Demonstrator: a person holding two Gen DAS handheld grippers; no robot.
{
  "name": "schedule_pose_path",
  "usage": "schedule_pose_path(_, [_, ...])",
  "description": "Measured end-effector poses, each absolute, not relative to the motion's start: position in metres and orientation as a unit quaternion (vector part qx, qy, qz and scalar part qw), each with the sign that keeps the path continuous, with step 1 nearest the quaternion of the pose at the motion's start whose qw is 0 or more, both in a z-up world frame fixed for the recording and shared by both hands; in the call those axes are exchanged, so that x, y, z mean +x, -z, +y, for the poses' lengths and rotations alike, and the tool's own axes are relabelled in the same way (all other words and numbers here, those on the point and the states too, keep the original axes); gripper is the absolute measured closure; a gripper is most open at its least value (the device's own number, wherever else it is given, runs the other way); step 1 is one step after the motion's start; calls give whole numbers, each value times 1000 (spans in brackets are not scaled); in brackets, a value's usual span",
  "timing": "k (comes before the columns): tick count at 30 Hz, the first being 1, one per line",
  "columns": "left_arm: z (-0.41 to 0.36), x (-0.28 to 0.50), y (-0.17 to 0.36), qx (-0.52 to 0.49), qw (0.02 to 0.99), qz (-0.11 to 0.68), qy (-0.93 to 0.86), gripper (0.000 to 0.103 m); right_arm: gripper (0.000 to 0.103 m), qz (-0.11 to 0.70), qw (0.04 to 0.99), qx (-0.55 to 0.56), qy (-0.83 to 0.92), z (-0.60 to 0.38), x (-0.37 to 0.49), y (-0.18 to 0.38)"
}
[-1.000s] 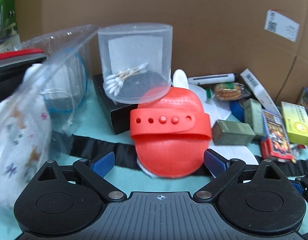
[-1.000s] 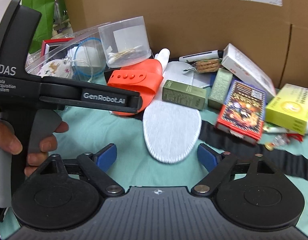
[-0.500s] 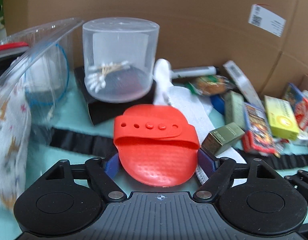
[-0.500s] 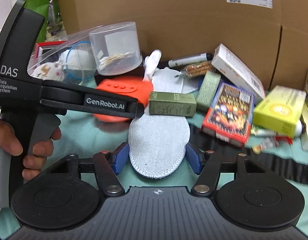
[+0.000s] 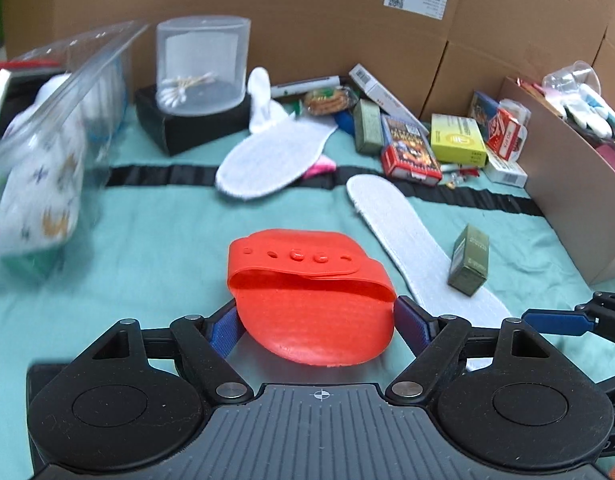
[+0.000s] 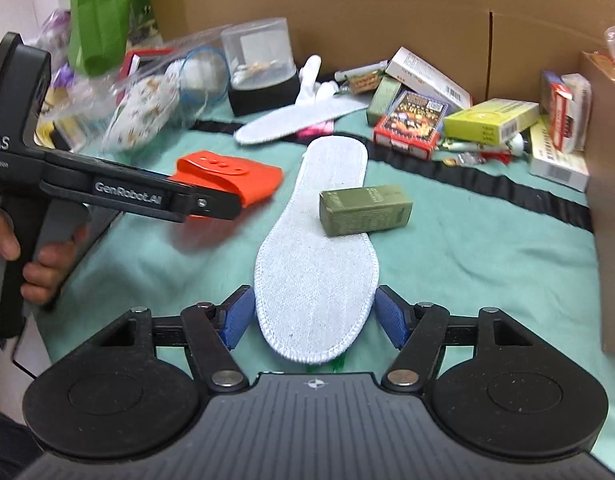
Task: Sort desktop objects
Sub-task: 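Close the left tool on the red scrubber while the right tool grips the white insole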
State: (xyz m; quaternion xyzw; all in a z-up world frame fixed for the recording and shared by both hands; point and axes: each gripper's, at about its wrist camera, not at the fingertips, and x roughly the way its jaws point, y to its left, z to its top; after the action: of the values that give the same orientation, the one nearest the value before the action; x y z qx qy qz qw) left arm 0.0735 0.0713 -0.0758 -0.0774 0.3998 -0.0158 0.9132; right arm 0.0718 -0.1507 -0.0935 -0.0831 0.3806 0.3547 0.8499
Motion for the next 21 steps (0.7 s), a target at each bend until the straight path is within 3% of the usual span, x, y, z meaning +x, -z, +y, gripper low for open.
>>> schedule_pose_path(2, [72, 73, 77, -81, 913, 401, 10, 16, 22, 374, 853, -93, -352, -146, 69, 94])
schedule_pose_path(10, [74, 90, 82, -67, 914, 400, -9, 9, 18, 354, 858, -127, -348, -119, 83, 103])
schedule_pose_path(15, [72, 98, 87, -53, 919, 392, -3, 8, 13, 354, 860, -115, -350, -111, 103, 108])
schedule_pose_path(16, [71, 99, 88, -46, 920, 389, -2, 14, 13, 352, 860, -109, -352, -111, 106, 109])
schedule_pose_path(20, [71, 100, 86, -40, 922, 386, 2, 18, 31, 363, 857, -90, -353, -113, 111, 103])
schedule_pose_path(21, [72, 98, 84, -41, 924, 381, 0, 26, 32, 367, 856, -84, -355, -115, 111, 102])
